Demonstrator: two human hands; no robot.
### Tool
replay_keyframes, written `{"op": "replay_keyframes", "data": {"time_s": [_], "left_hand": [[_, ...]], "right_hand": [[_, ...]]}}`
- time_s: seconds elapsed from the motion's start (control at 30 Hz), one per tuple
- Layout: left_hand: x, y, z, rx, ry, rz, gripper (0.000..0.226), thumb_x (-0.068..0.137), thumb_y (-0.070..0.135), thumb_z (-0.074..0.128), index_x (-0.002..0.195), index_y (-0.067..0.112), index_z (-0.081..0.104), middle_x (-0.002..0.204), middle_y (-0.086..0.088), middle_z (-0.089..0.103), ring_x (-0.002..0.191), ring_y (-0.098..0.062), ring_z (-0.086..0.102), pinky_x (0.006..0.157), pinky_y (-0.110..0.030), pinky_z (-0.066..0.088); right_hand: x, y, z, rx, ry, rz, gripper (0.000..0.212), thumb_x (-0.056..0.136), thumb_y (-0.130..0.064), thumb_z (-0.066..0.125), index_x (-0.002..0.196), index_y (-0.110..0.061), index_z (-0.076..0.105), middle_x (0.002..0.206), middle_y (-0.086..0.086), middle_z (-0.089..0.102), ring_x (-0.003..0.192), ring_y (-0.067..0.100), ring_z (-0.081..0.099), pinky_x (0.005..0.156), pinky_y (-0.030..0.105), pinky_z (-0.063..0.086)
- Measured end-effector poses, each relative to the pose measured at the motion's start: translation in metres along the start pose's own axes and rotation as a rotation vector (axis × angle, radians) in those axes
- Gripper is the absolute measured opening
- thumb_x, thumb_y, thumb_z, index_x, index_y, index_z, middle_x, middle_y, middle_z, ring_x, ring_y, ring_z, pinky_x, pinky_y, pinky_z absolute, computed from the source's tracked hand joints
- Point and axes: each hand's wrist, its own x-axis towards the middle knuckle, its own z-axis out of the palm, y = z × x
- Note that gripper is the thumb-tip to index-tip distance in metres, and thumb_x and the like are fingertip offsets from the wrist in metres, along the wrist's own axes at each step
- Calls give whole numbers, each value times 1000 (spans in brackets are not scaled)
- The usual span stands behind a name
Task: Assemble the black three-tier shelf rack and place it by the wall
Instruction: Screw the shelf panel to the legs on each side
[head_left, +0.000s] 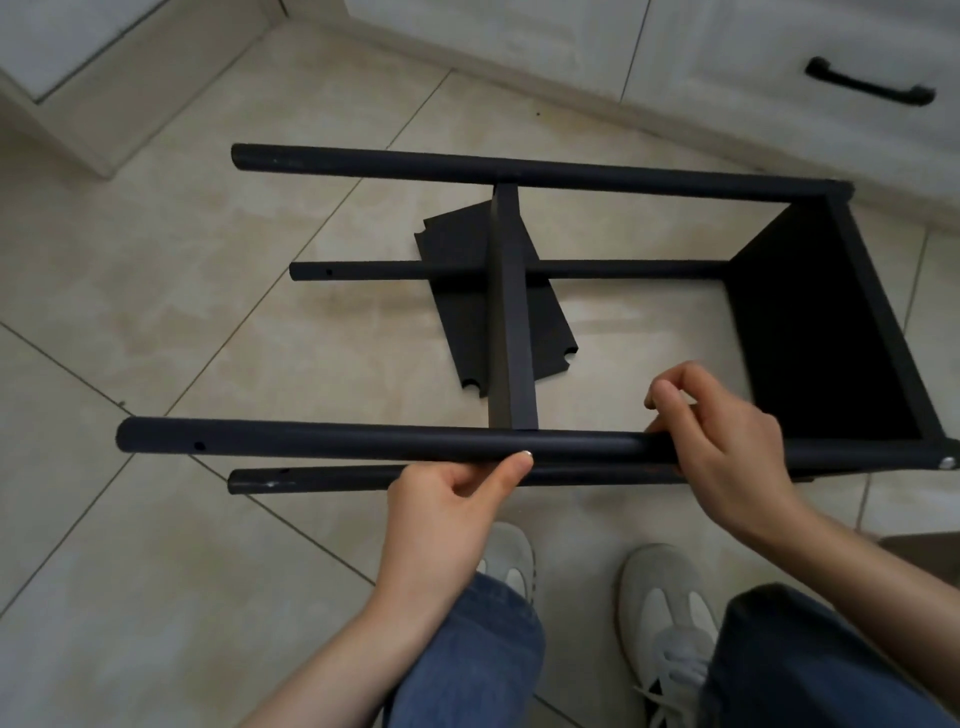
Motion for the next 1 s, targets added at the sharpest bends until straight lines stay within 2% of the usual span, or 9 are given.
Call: {"op": "replay_keyframes", "data": {"time_s": [0.1, 0.17, 0.27, 0.37, 0.47, 0.53, 0.6, 0.67, 1.0], "left_hand": [[-1, 4, -4, 202, -10, 66, 37, 79, 61, 64, 64, 29, 75, 49, 15, 63, 54, 2, 64, 56, -13, 46], [0, 5, -8, 519, 39, 253, 43, 85, 57, 65, 63, 22, 74, 49, 5, 63, 51, -12, 65, 57, -35, 54], [4, 17, -15, 887, 223, 570, 44, 76, 51, 77, 54, 17, 59, 44, 5, 49, 38, -22, 49, 39, -29, 41], [17, 26, -24, 996, 211, 712, 41, 66, 54, 78, 73, 17, 61, 64, 4, 53, 62, -19, 46, 46, -29, 34], [38, 28, -35, 1092, -109, 643, 73, 70, 60, 71, 129, 18, 62, 121, -6, 62, 116, -31, 55, 91, -45, 52], [51, 28, -42, 1180, -312, 626, 89, 79, 70, 52, 155, 27, 36, 160, -1, 35, 153, -29, 20, 125, -48, 21], [63, 23, -47, 1219, -428, 687, 89, 84, 75, 39, 161, 34, 18, 170, 10, 3, 156, -17, -16, 126, -40, -7], [70, 16, -48, 1224, -480, 708, 88, 86, 79, 31, 161, 37, 11, 167, 15, -10, 151, -10, -28, 124, -37, -14], [78, 13, -44, 1020, -545, 793, 83, 80, 82, 45, 144, 30, 48, 168, 9, 14, 156, -10, -1, 125, -32, 2]], "right_hand": [[-1, 1, 3, -20, 4, -11, 27, 94, -50, 33, 86, -31, 49, 62, -17, 64, 66, 13, 63, 65, 35, 31], [-1, 2, 3, -35, 0, -24, 25, 94, -49, 33, 87, -31, 49, 61, -18, 63, 66, 16, 63, 64, 35, 31], [-1, 3, 5, -39, -8, -24, 25, 94, -49, 34, 88, -31, 49, 61, -16, 65, 65, 18, 63, 64, 36, 31], [-5, 3, 8, -45, -22, -35, 25, 94, -49, 35, 87, -30, 49, 61, -9, 68, 63, 20, 63, 65, 38, 36], [-9, 3, 12, -55, -42, -46, 25, 94, -49, 34, 88, -30, 48, 63, -5, 69, 62, 22, 62, 64, 38, 36], [-12, 4, 14, -61, -53, -49, 30, 93, -52, 31, 88, -29, 49, 64, -4, 69, 62, 22, 62, 63, 37, 34], [-13, 4, 16, -69, -61, -64, 38, 91, -59, 25, 89, -29, 49, 64, -4, 69, 61, 21, 61, 62, 36, 33], [-14, 5, 17, -81, -64, -85, 42, 89, -61, 20, 89, -30, 48, 64, -4, 69, 59, 19, 61, 61, 34, 35], [-22, 12, 14, -57, -52, -106, 33, 92, -58, 25, 86, -32, 46, 61, -4, 67, 54, 15, 59, 61, 25, 38]]}}
